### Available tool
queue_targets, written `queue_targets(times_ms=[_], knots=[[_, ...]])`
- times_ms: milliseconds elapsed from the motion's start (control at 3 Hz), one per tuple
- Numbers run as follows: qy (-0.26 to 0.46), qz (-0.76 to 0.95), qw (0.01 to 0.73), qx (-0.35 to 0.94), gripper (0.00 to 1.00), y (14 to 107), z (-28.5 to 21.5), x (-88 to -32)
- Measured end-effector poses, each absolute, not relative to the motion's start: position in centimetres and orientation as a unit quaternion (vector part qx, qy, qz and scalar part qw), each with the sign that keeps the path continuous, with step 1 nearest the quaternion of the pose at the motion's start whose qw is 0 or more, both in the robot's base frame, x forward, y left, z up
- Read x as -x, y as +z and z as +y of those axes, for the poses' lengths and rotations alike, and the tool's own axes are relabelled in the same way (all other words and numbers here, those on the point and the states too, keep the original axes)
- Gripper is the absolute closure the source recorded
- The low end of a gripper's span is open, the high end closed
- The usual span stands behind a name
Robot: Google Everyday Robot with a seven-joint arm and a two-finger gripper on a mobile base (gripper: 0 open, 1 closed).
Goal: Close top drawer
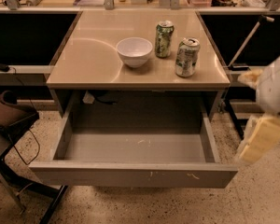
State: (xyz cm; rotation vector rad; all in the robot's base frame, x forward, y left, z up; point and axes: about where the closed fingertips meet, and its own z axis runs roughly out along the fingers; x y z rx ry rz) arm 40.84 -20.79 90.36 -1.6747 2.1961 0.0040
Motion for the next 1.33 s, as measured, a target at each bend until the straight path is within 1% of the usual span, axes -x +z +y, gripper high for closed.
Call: queue_targets(times_ms=[333, 667, 1000, 1333], knots=[[0.023, 0.781, 0.207, 0.589, 0.0, 84.4, -19.4, -38.7], [0.064, 0.782, 0.182, 0.593, 0.0, 76.2, -17.9, -35.8], [0.106, 0.78, 0.136, 0.602, 0.0, 69.0, -16.9, -31.5], [0.124, 0.785, 0.119, 0.595, 0.0, 66.1, -16.9, -27.9]])
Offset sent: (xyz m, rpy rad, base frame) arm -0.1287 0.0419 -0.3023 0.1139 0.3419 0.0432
